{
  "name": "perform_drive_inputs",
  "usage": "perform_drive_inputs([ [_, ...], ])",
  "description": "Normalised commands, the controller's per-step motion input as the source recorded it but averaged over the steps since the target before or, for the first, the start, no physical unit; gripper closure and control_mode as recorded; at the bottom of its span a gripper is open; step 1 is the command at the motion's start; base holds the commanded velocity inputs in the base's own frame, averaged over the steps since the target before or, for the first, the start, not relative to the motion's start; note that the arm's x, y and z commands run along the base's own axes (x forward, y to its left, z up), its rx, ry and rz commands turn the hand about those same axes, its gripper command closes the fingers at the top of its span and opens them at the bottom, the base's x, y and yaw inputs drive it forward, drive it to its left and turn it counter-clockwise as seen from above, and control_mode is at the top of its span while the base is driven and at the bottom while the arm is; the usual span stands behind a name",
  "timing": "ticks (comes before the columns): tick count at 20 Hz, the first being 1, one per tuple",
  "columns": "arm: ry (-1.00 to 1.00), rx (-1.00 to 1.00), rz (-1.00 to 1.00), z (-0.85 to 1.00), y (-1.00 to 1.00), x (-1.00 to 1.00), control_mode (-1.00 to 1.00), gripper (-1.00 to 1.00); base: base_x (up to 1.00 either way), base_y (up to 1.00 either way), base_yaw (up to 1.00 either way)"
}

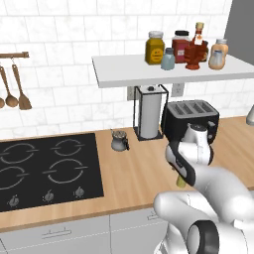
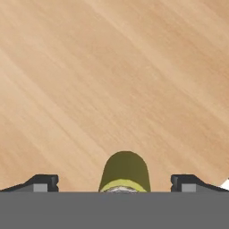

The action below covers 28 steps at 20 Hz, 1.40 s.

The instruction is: Put the shaker and condiment bottle from the counter next to their counterparts in the cabinet.

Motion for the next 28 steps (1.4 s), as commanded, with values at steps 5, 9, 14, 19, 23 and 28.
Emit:
perform_drive_inputs([
  [5, 0.05, 0.0, 0.0, -0.29, 0.0, 0.01, -1.0, 1.0, 0.0, 0.0, 0.0],
  [9, 0.07, 0.01, 0.0, -0.28, 0.0, 0.04, -1.0, 1.0, 0.0, 0.0, 0.0],
  [14, 0.02, 0.03, -0.01, 0.11, 0.0, 0.0, -1.0, 1.0, 0.0, 0.0, 0.0],
  [19, -0.06, 0.03, 0.0, 0.94, 0.0, 0.0, -1.0, 1.0, 0.0, 0.0, 0.0],
  [23, -0.15, 0.0, 0.0, 1.0, 0.0, 0.0, -1.0, 1.0, 0.0, 0.0, 0.0],
  [28, -0.15, 0.0, 0.0, 0.99, 0.0, -0.05, -1.0, 1.0, 0.0, 0.0, 0.0],
])
